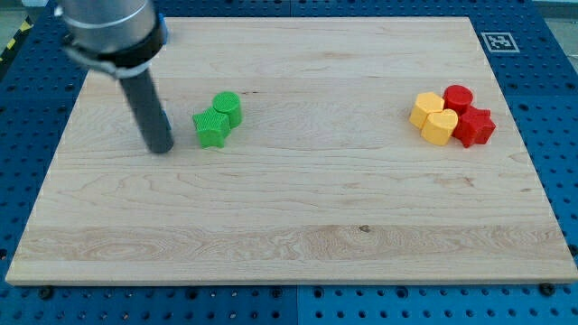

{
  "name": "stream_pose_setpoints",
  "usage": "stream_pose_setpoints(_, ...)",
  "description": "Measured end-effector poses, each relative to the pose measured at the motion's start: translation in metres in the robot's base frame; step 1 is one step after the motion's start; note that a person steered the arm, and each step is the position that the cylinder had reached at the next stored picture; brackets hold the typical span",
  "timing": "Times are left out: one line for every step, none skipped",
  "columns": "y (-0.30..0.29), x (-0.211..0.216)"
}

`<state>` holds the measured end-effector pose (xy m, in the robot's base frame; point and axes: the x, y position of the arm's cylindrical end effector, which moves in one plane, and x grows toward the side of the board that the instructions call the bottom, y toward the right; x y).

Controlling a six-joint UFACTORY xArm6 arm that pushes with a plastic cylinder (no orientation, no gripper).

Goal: Place the triangle below the blue cube

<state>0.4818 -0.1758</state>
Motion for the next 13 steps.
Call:
stream_pose_setpoints(-0.014,-0.006)
stream_pose_setpoints(-0.003,-0.069)
stream_pose_setpoints(0.001,-0.080)
stream_pose_setpoints(0.001,-0.095)
stream_pose_setpoints(0.001,-0.070)
stream_pose_setpoints(-0.010,-0.084)
stream_pose_setpoints(-0.007,-0.136)
stream_pose_setpoints(-0.004,-0.156)
stream_pose_setpoints(-0.004,-0.130)
stream_pose_setpoints(-0.007,-0.105)
stream_pose_setpoints(-0.010,-0.155)
stream_pose_setpoints(-0.005,-0.158)
stream_pose_setpoints(-0.022,-0.158)
